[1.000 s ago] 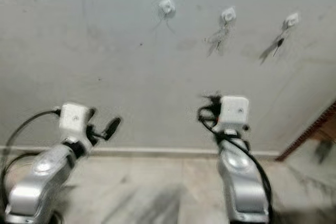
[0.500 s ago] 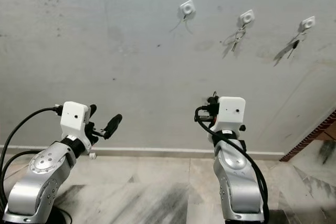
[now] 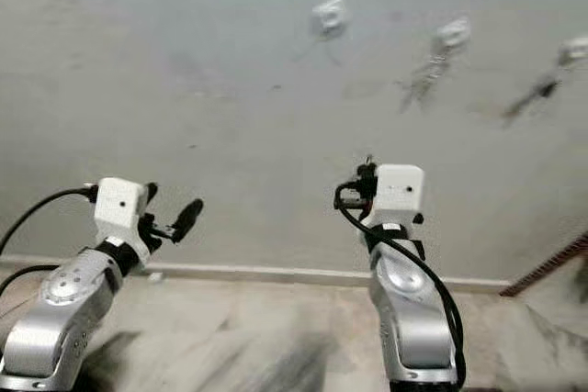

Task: Hang keys on a hook

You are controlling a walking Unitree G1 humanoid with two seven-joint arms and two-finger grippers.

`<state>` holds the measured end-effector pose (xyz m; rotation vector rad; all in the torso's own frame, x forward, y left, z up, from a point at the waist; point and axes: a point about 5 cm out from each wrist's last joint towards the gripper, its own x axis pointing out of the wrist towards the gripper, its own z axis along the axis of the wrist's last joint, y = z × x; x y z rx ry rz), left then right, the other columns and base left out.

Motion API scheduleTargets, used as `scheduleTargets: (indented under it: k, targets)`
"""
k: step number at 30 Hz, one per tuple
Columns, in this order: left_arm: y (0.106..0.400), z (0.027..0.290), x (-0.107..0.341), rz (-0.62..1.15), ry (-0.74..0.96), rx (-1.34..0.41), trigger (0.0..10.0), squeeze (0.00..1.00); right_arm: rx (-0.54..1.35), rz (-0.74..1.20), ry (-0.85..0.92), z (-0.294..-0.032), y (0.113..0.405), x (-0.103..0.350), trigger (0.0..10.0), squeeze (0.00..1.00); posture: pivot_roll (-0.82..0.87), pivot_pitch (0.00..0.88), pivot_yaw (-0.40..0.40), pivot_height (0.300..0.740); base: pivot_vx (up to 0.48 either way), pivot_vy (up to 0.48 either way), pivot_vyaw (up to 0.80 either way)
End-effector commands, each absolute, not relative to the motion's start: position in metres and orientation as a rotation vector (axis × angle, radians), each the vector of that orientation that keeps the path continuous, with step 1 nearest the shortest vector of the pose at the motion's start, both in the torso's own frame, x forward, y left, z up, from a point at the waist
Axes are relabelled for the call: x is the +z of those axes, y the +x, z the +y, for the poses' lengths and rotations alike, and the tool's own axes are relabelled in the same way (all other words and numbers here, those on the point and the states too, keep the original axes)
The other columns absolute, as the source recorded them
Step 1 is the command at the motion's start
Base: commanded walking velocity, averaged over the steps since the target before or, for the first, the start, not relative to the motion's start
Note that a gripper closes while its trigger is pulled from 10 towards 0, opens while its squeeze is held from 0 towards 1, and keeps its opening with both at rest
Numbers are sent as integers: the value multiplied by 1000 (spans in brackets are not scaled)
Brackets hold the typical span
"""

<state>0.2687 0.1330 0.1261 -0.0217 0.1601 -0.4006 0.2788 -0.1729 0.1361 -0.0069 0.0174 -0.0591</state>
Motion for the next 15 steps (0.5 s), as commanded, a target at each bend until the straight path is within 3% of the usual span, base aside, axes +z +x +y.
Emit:
scheduleTargets:
  k: [1,15]
  targets:
    - [271,143,132,141,0,-373,10000,0,-25,-23,3,-163,283,146,10000,0,148,0,-105,740,398,0,0]
    - [272,140,130,142,-2,-375,10000,0,-12,-25,-6,-162,284,146,10000,0,148,0,-110,740,361,0,0]
